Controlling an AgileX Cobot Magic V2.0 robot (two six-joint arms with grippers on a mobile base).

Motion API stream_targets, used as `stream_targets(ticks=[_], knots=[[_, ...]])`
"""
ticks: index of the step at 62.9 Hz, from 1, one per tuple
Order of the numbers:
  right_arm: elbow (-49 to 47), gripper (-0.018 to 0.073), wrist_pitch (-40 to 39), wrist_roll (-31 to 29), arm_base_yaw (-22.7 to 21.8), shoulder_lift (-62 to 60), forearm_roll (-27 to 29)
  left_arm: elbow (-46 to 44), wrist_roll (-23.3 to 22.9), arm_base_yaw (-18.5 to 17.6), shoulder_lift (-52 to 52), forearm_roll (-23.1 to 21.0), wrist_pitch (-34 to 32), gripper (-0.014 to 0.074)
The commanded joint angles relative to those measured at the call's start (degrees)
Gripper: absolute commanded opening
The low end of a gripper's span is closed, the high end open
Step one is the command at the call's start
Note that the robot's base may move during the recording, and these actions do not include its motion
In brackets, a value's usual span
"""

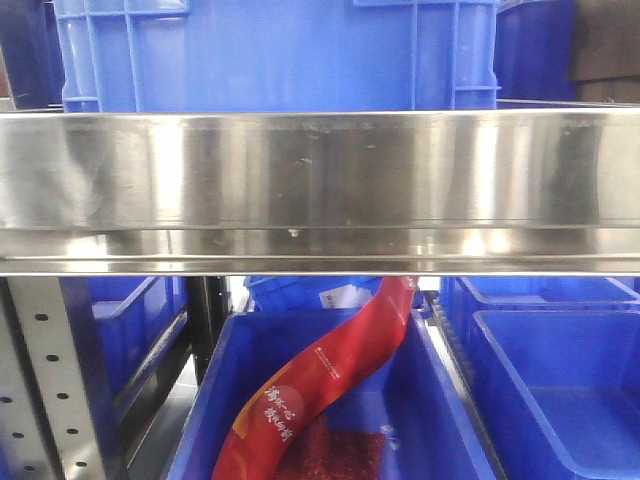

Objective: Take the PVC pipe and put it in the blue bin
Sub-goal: 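Open both grippers to drop the white clamps into the blue bin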

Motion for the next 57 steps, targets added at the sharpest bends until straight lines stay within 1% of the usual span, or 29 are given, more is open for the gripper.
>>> stream_targets(ticks=[1, 7, 14, 19, 21, 23, 25, 30, 34, 35, 38, 41, 44, 48, 57], knots=[[-2.22, -0.0169, -5.34, -0.20, 0.46, 3.15, 3.06, -2.48, 0.08, -0.38, 3.08, -1.70, -3.13, -0.0111], [-2.74, -0.0169, -7.22, -0.20, 0.70, 5.86, 3.06, -2.49, 0.08, -0.38, 5.15, -1.84, -3.39, -0.0111], [-2.74, -0.0157, -6.64, -0.20, 0.70, 7.98, 3.06, -2.49, 0.08, -0.38, 6.76, -1.84, -3.27, -0.0111], [-2.74, -0.0102, -6.64, -0.09, 0.70, 8.70, 3.06, -2.49, 0.08, -0.38, 7.56, -1.84, -3.18, -0.0110], [-2.74, -0.0069, -6.37, -0.09, 0.70, 8.70, 3.06, -2.49, 0.08, -0.43, 7.74, -1.84, -3.18, -0.0105], [-2.74, -0.0017, -6.22, -0.09, 0.70, 8.70, 3.06, -2.49, 0.08, -0.55, 7.97, -1.84, -3.18, -0.0089], [-2.74, 0.0041, -6.09, -0.09, 0.70, 8.70, 3.06, -2.49, 0.08, -0.60, 8.23, -1.84, -2.85, -0.0053], [-2.74, 0.0162, -6.09, -0.09, 0.70, 8.70, 3.06, -2.49, 0.08, -0.85, 8.46, -1.84, -2.65, 0.0077], [-2.74, 0.0267, -5.96, -0.09, 0.70, 8.70, 3.06, -2.49, 0.08, -0.98, 8.46, -1.84, -2.49, 0.0224], [-2.74, 0.0285, -5.96, -0.09, 0.70, 8.70, 3.06, -2.49, 0.08, -1.18, 8.46, -1.84, -2.51, 0.0275], [-2.74, 0.0330, -5.85, -0.09, 0.70, 8.70, 3.06, -2.49, 0.08, -1.22, 8.46, -1.84, -2.51, 0.0384], [-2.74, 0.0351, -5.84, -0.09, 0.70, 8.70, 3.06, -2.49, 0.08, -1.36, 8.46, -1.84, -2.51, 0.0457], [-2.74, 0.0353, -5.31, -0.09, 0.70, 8.70, 3.06, -2.49, 0.08, -1.49, 8.46, -1.84, -2.27, 0.0514], [-2.74, 0.0351, -4.29, -0.09, 0.70, 8.70, 3.06, -2.49, 0.08, -1.62, 8.46, -1.84, -1.84, 0.0546], [-2.74, 0.0351, -2.93, -0.09, 0.70, 8.70, 3.06, -2.49, 0.08, -1.62, 8.46, -1.84, -0.44, 0.0547]])
